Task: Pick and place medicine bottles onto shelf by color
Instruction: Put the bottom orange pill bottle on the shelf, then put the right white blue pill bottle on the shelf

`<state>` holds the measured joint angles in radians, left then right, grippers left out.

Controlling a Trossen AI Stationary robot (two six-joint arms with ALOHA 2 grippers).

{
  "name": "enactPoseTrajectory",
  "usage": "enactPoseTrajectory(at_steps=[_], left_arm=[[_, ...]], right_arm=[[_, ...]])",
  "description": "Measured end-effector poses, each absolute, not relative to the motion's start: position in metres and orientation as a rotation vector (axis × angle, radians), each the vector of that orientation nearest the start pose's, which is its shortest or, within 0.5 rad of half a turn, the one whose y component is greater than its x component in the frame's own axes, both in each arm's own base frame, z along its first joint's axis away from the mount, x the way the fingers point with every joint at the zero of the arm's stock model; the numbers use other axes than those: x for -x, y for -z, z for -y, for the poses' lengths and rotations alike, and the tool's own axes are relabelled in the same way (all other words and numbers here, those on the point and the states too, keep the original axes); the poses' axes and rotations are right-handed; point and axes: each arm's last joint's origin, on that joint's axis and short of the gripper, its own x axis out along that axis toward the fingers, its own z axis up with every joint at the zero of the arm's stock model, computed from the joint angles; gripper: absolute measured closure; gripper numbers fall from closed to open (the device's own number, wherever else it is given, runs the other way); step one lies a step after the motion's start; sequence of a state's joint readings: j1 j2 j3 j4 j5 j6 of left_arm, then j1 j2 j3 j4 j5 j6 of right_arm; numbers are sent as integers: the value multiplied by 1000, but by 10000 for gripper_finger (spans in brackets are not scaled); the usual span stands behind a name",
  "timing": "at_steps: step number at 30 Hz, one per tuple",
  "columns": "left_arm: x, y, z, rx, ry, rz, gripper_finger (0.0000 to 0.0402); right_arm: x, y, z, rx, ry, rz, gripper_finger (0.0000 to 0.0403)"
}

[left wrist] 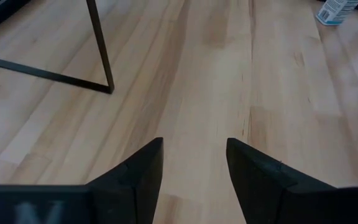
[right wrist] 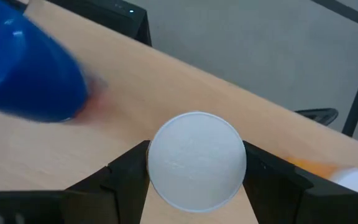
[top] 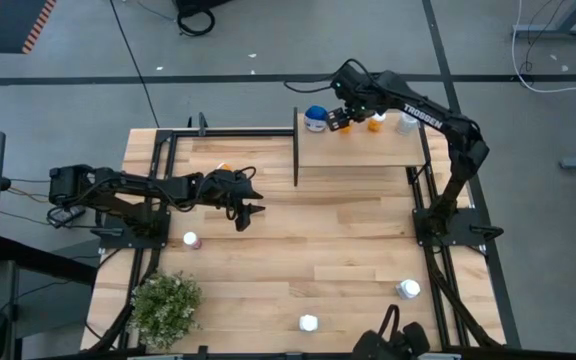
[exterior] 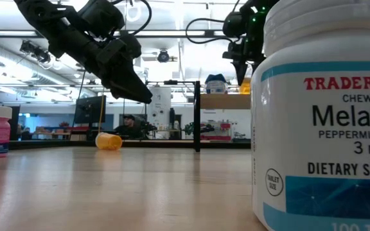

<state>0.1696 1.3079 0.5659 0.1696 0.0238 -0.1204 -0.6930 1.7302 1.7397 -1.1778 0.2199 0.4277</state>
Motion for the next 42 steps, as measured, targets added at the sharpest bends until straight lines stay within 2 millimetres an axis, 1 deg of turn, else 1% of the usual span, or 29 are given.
enactPoseTrajectory(at_steps=[4,21,31,39,42], left_arm=[[-250,-185,-42,172,-176,-561,219],[-250,-185,-42,172,-176,-562,224],[-251,-186,-42,171,-175,-544,228],[-251,-186,-42,171,-175,-544,230],[-251,-186,-42,170,-175,-544,230]], right_arm=[[-258,-338,228,-635,1062,-991,166],[-258,-338,228,-645,1052,-986,165],[-258,-338,228,-645,1051,-986,124],[-259,-339,229,-621,1036,-984,123],[-259,-343,229,-616,1034,-976,123]])
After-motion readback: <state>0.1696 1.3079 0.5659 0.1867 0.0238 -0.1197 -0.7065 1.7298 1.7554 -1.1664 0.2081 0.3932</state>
